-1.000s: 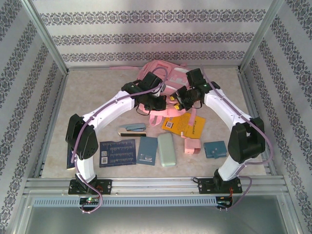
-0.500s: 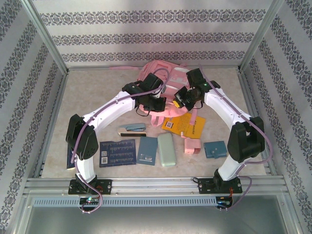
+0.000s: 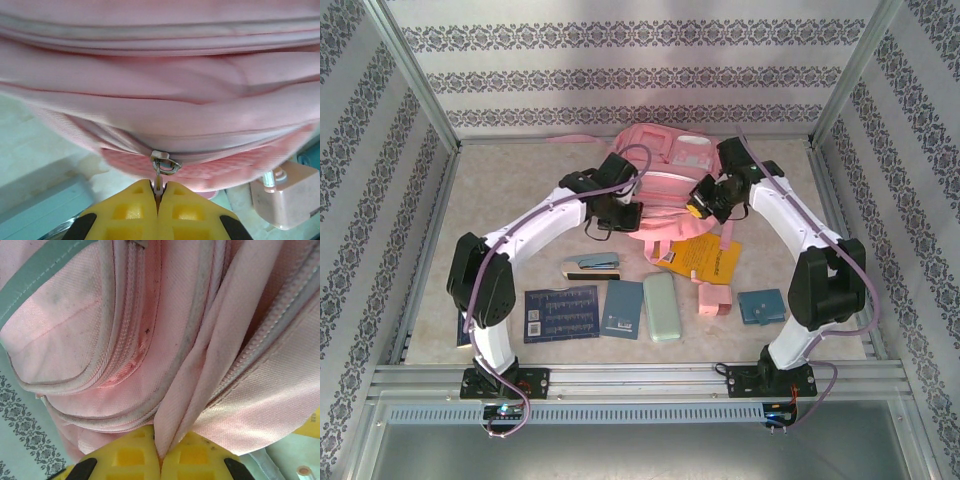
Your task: Pack the student bag
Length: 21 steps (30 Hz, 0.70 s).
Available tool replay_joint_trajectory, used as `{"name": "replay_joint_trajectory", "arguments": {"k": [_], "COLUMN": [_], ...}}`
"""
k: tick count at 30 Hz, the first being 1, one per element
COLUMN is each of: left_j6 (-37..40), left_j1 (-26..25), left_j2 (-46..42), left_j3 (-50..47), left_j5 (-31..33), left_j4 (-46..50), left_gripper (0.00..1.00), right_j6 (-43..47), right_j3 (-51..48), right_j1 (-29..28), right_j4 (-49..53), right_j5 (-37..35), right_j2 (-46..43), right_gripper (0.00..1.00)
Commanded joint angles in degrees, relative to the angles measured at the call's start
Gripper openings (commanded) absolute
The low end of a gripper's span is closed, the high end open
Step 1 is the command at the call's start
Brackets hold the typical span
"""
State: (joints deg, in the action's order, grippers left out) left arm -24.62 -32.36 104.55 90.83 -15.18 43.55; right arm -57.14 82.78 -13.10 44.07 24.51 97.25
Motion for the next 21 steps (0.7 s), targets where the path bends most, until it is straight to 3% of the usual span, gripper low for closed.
{"name": "replay_joint_trajectory", "arguments": {"k": [1, 7, 11, 21], "left_j6": [1.10, -0.71, -0.85, -2.61], "left_j1": [2.97, 8.23, 8.11, 5.97], "left_j2": [-2.90, -3.20, -6.04, -16.64], "left_j3": [-2.58, -6.96, -7.46, -14.27], "left_j5": [1.16, -2.30, -2.56, -2.70], "left_j4": [0.64, -2.04, -2.50, -3.56], "left_gripper": [0.00, 0.00, 0.00, 0.00], "right_j6": [4.68, 6.16, 8.45, 14.21], "right_j3": [4.05, 4.51, 6.80, 23.63], "right_j1": [1.50, 1.84, 0.60, -1.72], "right_j4": [0.70, -1.54, -3.80, 4.35], "right_j5": [0.14, 3.44, 5.71, 5.54], "right_j2": [0.24, 0.92, 1.77, 12.45], "right_gripper": [0.00, 0.00, 0.00, 0.03]}}
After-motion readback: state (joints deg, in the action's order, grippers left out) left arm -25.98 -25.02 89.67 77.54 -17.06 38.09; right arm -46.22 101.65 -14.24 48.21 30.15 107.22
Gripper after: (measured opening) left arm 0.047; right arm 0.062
